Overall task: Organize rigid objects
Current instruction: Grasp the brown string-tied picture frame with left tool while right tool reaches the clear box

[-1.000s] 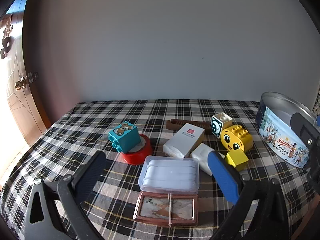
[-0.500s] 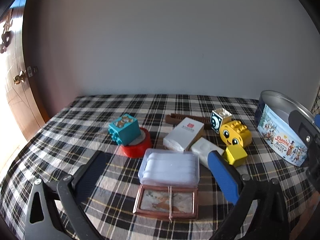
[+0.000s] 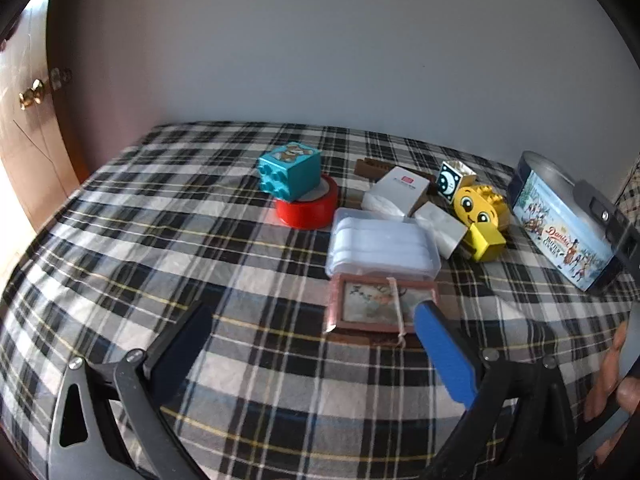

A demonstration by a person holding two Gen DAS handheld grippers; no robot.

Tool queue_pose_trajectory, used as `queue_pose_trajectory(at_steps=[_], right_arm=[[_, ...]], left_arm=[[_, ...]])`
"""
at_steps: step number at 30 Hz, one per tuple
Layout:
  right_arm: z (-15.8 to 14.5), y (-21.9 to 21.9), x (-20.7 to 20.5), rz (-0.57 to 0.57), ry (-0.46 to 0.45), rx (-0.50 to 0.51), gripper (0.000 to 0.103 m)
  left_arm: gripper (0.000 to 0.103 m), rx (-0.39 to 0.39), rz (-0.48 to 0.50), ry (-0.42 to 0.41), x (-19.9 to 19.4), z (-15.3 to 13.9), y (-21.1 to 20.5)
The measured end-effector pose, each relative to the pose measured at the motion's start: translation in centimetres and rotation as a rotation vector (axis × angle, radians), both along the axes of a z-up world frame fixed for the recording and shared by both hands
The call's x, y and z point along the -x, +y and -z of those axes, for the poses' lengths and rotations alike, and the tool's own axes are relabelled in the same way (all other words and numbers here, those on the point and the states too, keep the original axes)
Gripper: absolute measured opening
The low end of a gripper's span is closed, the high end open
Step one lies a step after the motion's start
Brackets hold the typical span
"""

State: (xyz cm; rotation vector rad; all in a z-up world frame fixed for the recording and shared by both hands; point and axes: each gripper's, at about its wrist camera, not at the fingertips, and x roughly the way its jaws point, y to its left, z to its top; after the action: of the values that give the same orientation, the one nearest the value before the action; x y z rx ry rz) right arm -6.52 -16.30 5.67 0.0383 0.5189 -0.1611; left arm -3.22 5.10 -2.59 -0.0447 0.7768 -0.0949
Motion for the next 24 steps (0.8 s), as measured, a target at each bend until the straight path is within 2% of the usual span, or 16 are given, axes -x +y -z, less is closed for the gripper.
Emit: queue_pose_trajectory(at_steps=[3,6,9,11,12,13,15,20,24], right_arm=[[0.0,-0.1,0.1,-0.001,-0.002,-0.007,0.101],[0.0,-0.3,0.0,-0.004,-0.001,-0.019,0.101],[0.1,-0.1,-0.1,-0.010,0.007,-0.016,0.101],[0.1,-0.1,0.0,-0.010,0.008,-0.009,0.101],[0.1,-0.1,0.0,-0.010,0.008,-0.008,0.101],[0.1,-0.1,0.0,-0.009,0.008,-0.007,0.101],[0.1,-0.1,-0.1,-0.005,0.013,-0.008,0.101],[0.5,-0.3,-0.5,-0.008,0.039,-0.020,0.101],[0.7,-0.2,-0.6,-0.026,0.053,-0.024,0.101]], left_arm=[[0.093,-0.004,0.048,0.034,-0.4,0.5,-1.0],[0.092,0.008,0.077,0.058,-0.6,0.7,-2.2],[0.092,-0.029,0.107,0.063,-1.1,0.7,-3.8],[0.091,-0.046,0.115,0.097,-1.9,1.0,-4.6],[0.083,-0.053,0.116,0.120,-2.3,1.3,-4.8],[0.080,-0.061,0.115,0.148,-2.7,1.7,-4.9],[0.077,-0.049,0.112,0.139,-2.8,1.8,-4.5],[0.077,0.021,0.102,0.133,-2.8,1.7,-2.6],[0.077,0.036,0.088,0.128,-2.5,1.6,-1.4]])
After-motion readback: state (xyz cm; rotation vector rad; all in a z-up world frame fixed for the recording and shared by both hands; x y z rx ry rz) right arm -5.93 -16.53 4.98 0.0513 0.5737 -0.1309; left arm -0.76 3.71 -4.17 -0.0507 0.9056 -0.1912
